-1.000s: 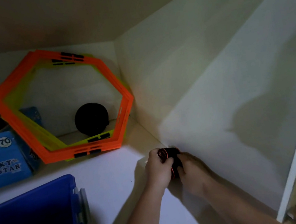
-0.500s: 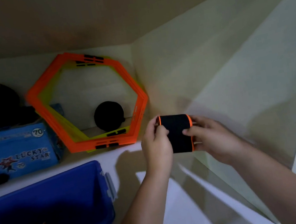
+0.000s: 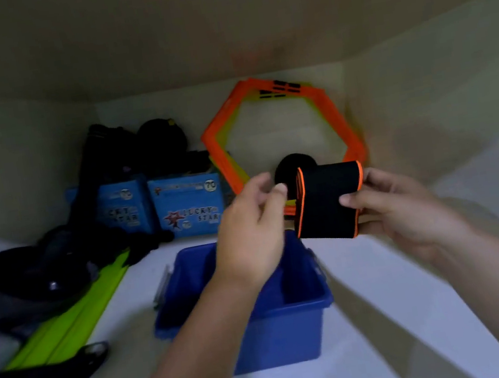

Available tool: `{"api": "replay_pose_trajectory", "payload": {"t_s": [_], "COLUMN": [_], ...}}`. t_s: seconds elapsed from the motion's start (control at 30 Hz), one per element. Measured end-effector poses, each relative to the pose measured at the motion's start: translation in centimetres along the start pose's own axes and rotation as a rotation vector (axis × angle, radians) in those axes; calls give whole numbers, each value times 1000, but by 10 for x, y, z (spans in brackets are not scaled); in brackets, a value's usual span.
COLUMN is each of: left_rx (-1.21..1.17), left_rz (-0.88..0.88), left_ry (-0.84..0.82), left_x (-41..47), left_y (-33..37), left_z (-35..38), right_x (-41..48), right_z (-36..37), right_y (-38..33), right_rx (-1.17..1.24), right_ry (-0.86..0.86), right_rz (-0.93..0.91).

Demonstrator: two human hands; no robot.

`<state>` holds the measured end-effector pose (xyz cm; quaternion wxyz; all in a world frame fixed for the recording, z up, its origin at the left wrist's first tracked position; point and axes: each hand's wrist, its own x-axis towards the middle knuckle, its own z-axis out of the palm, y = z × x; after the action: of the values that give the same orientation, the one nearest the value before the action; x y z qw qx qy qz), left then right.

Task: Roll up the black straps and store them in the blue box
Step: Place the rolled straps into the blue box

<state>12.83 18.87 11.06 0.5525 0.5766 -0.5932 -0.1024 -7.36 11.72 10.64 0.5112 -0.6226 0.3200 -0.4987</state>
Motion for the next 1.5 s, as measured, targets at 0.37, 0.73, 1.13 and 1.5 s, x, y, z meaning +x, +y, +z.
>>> {"api": "replay_pose_trajectory", "payload": {"t_s": [0.37,0.73,1.13,1.5], "left_rx": [605,302,253,202], "left_rz": [-530,-465,-226,-164], "left_ry": [-125,17,192,236], "left_x": [3,-8,-58,-75], "left_y": [-144,-143,-121,-120], "left_z": [-115,-99,-87,-86], "right_x": [8,10,0,-14], "right_z": [86,92,98,125], "right_y": [26,43,64,92], "right_rx": [82,17,-867,-994], "right_ry": [-136,-111,-123,-141], "right_rz": [96,145,107,221]}}
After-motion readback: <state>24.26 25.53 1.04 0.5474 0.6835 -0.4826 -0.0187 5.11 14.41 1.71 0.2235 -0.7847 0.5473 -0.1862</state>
